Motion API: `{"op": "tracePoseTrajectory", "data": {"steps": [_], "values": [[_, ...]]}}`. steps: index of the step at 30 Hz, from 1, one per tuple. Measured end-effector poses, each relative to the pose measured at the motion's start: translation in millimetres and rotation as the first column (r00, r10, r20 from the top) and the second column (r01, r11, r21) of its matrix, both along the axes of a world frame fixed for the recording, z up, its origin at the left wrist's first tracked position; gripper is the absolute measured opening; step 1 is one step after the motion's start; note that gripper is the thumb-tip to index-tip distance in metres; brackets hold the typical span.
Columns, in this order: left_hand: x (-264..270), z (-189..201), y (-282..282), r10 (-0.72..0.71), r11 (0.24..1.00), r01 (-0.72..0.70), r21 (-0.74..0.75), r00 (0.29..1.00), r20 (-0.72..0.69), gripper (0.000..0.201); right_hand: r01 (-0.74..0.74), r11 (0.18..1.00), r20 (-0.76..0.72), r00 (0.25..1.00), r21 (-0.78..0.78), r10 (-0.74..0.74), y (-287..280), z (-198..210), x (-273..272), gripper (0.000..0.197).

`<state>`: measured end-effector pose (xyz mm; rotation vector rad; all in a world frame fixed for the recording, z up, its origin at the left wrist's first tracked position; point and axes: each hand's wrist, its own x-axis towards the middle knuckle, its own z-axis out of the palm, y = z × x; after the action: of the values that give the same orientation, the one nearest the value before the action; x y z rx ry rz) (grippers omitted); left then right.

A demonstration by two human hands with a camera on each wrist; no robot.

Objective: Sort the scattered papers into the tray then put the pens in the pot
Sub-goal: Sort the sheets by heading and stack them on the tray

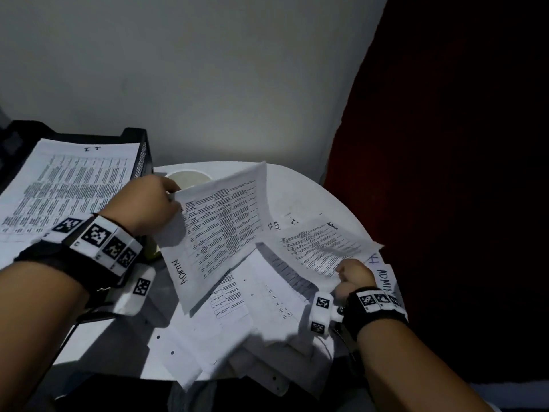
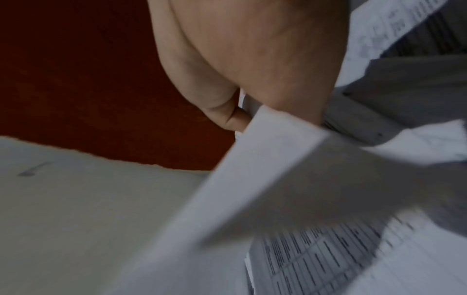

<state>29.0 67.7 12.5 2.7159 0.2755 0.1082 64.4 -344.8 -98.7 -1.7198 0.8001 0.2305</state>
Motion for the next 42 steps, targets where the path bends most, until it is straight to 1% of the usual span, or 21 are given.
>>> {"op": "tracePoseTrajectory", "data": {"steps": [3, 4, 6, 8, 10, 13, 16, 18, 20, 23, 26, 29, 32, 34, 35, 37, 38, 39, 40, 41, 42], "values": [[-4.1, 6.1, 4.7, 0.016, 0.999, -0.017, -0.042, 1.000, -0.010, 0.022, -0.114, 0.988, 0.077, 0.990, -0.101, 0.122, 8.3, 32.4, -0.6, 0.025], [-5.8, 8.8, 6.1, 0.020, 0.998, -0.021, -0.055, 1.000, -0.018, 0.021, -0.118, 0.987, 0.133, 0.982, -0.104, 0.132, 12.2, 42.6, -2.1, 0.022], [-9.2, 14.6, 8.8, 0.028, 0.997, -0.028, -0.074, 1.000, -0.005, 0.021, -0.108, 0.993, 0.239, 0.964, -0.050, 0.117, 19.3, 60.3, -4.8, 0.027], [-13.0, 19.5, 11.4, 0.034, 0.996, -0.032, -0.084, 0.999, 0.018, 0.022, -0.146, 0.987, 0.292, 0.943, -0.071, 0.160, 21.6, 77.0, -9.4, 0.023], [-17.0, 21.4, 13.5, 0.034, 0.995, -0.032, -0.091, 0.999, 0.025, 0.023, -0.211, 0.971, 0.341, 0.910, -0.109, 0.236, 22.3, 89.9, -16.2, 0.024], [-20.8, 19.2, 16.2, 0.036, 0.994, -0.035, -0.108, 0.999, 0.004, 0.025, -0.344, 0.923, 0.422, 0.821, -0.170, 0.384, 26.5, 98.5, -25.6, 0.017], [-20.4, 17.4, 20.9, 0.066, 0.986, -0.066, -0.150, 0.998, -0.007, 0.028, -0.389, 0.825, 0.413, 0.727, -0.410, 0.548, 27.7, 104.9, -25.8, 0.021], [-17.8, 17.9, 25.4, 0.095, 0.981, -0.093, -0.171, 0.995, 0.004, 0.028, -0.455, 0.735, 0.378, 0.649, -0.502, 0.660, 26.5, 112.8, -25.3, 0.030], [-15.6, 20.4, 28.1, 0.126, 0.978, -0.119, -0.171, 0.992, 0.030, 0.024, -0.503, 0.711, 0.354, 0.630, -0.492, 0.691, 25.3, 122.4, -28.7, 0.031], [-15.0, 26.0, 26.1, 0.137, 0.982, -0.123, -0.144, 0.987, 0.088, 0.026, -0.533, 0.731, 0.371, 0.635, -0.425, 0.678, 24.0, 136.1, -32.5, 0.031], [-17.3, 33.3, 12.9, 0.071, 0.994, -0.058, -0.090, 0.987, 0.147, 0.026, -0.553, 0.678, 0.353, 0.586, -0.484, 0.729, 23.4, 143.6, -32.9, 0.028], [-23.4, 39.3, -8.9, -0.091, 0.994, 0.101, -0.048, 0.981, 0.171, 0.023, -0.425, 0.638, 0.404, 0.521, -0.642, 0.752, 26.6, 139.7, -30.3, 0.026], [-31.0, 42.5, -29.9, -0.304, 0.949, 0.312, -0.053, 0.945, 0.124, 0.019, -0.299, 0.520, 0.390, 0.399, -0.800, 0.830, 41.0, 132.1, -30.7, 0.021], [-35.5, 42.7, -42.1, -0.414, 0.904, 0.419, -0.087, 0.908, 0.070, 0.020, -0.313, 0.447, 0.349, 0.324, -0.838, 0.879, 52.8, 128.0, -34.5, 0.025], [-37.2, 42.0, -47.6, -0.448, 0.886, 0.450, -0.110, 0.893, 0.047, 0.019, -0.333, 0.433, 0.331, 0.319, -0.838, 0.888, 58.4, 125.5, -37.7, 0.027], [-39.2, 37.5, -55.9, -0.477, 0.861, 0.477, -0.176, 0.878, 0.047, 0.015, -0.333, 0.432, 0.311, 0.359, -0.838, 0.880, 66.5, 122.1, -43.9, 0.025], [-39.7, 36.0, -58.1, -0.464, 0.855, 0.467, -0.227, 0.883, 0.068, 0.012, -0.323, 0.456, 0.321, 0.393, -0.829, 0.862, 67.0, 119.8, -44.3, 0.023], [-38.7, 34.7, -58.1, -0.436, 0.847, 0.446, -0.290, 0.894, 0.104, 0.011, -0.307, 0.510, 0.356, 0.438, -0.804, 0.825, 66.5, 119.0, -44.1, 0.022], [-36.1, 33.2, -55.7, -0.389, 0.830, 0.420, -0.367, 0.907, 0.160, 0.017, -0.287, 0.587, 0.411, 0.490, -0.757, 0.769, 65.1, 119.4, -43.0, 0.022], [-32.6, 31.1, -50.7, -0.325, 0.792, 0.390, -0.469, 0.920, 0.217, 0.028, -0.270, 0.681, 0.482, 0.534, -0.681, 0.694, 62.6, 120.3, -40.9, 0.024], [-29.5, 29.4, -44.4, -0.241, 0.719, 0.340, -0.607, 0.940, 0.241, 0.039, -0.252, 0.776, 0.553, 0.577, -0.579, 0.601, 60.1, 121.1, -37.9, 0.027]]}}
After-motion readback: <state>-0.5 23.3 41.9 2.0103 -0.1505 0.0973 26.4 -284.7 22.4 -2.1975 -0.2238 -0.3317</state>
